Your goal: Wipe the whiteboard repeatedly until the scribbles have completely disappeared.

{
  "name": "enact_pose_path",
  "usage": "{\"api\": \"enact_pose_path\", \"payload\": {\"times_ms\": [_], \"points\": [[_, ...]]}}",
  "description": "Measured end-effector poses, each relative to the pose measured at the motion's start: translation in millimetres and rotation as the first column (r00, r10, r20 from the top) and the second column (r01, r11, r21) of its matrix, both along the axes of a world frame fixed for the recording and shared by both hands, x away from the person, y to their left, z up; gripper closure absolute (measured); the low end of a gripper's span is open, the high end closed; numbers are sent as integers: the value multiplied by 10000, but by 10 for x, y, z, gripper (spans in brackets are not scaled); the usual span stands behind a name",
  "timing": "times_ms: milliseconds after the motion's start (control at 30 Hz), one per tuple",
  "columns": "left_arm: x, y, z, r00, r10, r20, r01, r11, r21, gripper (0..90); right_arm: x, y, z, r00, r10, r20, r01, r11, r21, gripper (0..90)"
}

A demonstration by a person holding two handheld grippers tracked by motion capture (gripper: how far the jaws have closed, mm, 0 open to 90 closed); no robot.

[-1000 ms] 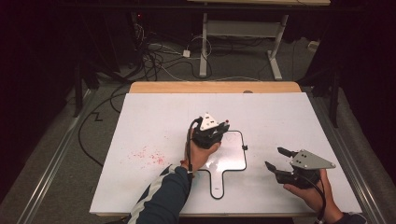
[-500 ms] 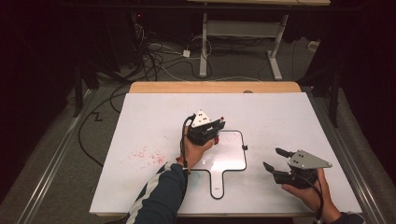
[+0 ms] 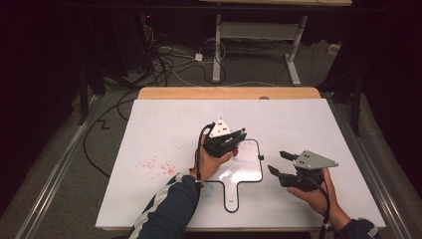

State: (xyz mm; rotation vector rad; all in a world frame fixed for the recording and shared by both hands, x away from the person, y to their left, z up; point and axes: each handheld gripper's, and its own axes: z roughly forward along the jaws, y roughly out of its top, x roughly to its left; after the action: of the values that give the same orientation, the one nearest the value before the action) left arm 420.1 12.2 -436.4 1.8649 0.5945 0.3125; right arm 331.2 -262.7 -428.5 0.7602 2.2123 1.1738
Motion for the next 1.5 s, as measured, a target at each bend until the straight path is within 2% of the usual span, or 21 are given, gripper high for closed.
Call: {"api": "enact_pose_path", "payload": {"times_ms": [200, 233, 367, 400, 467, 500, 567, 600, 667, 967, 1000, 1067, 1100, 1167, 1200, 1233, 1300, 1333, 1367, 1400, 1500], "points": [[-55, -29, 77, 9997, -229, 49, 229, 9997, -91, 786, 226, 290, 76, 9985, 535, -98, -531, 9977, 416, 434], [-68, -33, 91, 9996, -275, 85, 276, 9996, -83, 786, 324, 384, 84, 9975, 692, -164, -683, 9963, 514, 439], [-111, -18, 135, 9993, -359, 141, 363, 9991, -225, 786, 430, 501, 74, 9947, 944, -418, -912, 9932, 724, 458], [-121, -14, 140, 9992, -382, 145, 386, 9990, -244, 786, 464, 563, 71, 9943, 988, -412, -951, 9920, 832, 505], [-136, -3, 141, 9991, -412, 88, 415, 9983, -413, 786, 479, 594, 71, 9934, 1055, -460, -1010, 9907, 915, 523], [-144, -3, 141, 9990, -431, 72, 433, 9982, -425, 785, 502, 661, 68, 9910, 1263, -442, -1217, 9880, 954, 579], [-170, 10, 143, 9991, -423, 45, 425, 9977, -529, 785, 519, 725, 57, 9897, 1378, -396, -1350, 9887, 650, 657], [-170, 10, 143, 9991, -423, 45, 425, 9977, -529, 785, 519, 725, 57, 9897, 1378, -396, -1350, 9887, 650, 657], [-190, 17, 147, 9991, -424, 89, 428, 9977, -534, 785, 562, 775, 34, 9903, 1319, -436, -1293, 9899, 590, 738], [-185, 100, 153, 9999, -149, 77, 153, 9984, -537, 777, 700, 827, -13, 9894, 1326, -584, -1293, 9899, 572, 817], [-184, 112, 155, 9999, -94, 126, 101, 9985, -546, 761, 709, 838, -19, 9894, 1341, -557, -1310, 9897, 571, 818], [-190, 120, 163, 9998, 12, 194, -2, 9985, -551, 649, 732, 848, -41, 9906, 1254, -539, -1233, 9915, 408, 819], [-201, 134, 178, 9993, 225, 287, -211, 9985, -506, 606, 753, 840, -58, 9900, 1238, -678, -1206, 9914, 499, 819], [-243, 196, 218, 9972, 529, 533, -507, 9979, -414, 572, 775, 825, -79, 9900, 1198, -741, -1167, 9922, 444, 819], [-273, 235, 238, 9951, 704, 690, -691, 9974, -222, 521, 798, 804, -98, 9914, 1073, -748, -1051, 9939, 332, 819], [-307, 279, 253, 9924, 864, 873, -875, 9961, 79, 412, 845, 750, -135, 9919, 906, -888, -869, 9952, 453, 819], [-378, 413, 256, 9895, 946, 1092, -1006, 9936, 505, 345, 894, 696, -174, 9941, 711, -823, -690, 9972, 280, 820], [-449, 582, 222, 9889, 1041, 1061, -1116, 9915, 674, 329, 918, 668, -197, 9932, 670, -949, -642, 9974, 324, 820], [-449, 582, 222, 9889, 1041, 1061, -1116, 9915, 674, 312, 934, 646, -221, 9938, 556, -963, -534, 9983, 247, 820], [-488, 669, 199, 9881, 1174, 991, -1255, 9889, 790, 312, 934, 646, -221, 9938, 556, -963, -534, 9983, 247, 820], [-629, 938, 106, 9855, 1447, 881, -1540, 9821, 1087, 249, 974, 551, -272, 9976, 370, -593, -362, 9992, 145, 821]]}}
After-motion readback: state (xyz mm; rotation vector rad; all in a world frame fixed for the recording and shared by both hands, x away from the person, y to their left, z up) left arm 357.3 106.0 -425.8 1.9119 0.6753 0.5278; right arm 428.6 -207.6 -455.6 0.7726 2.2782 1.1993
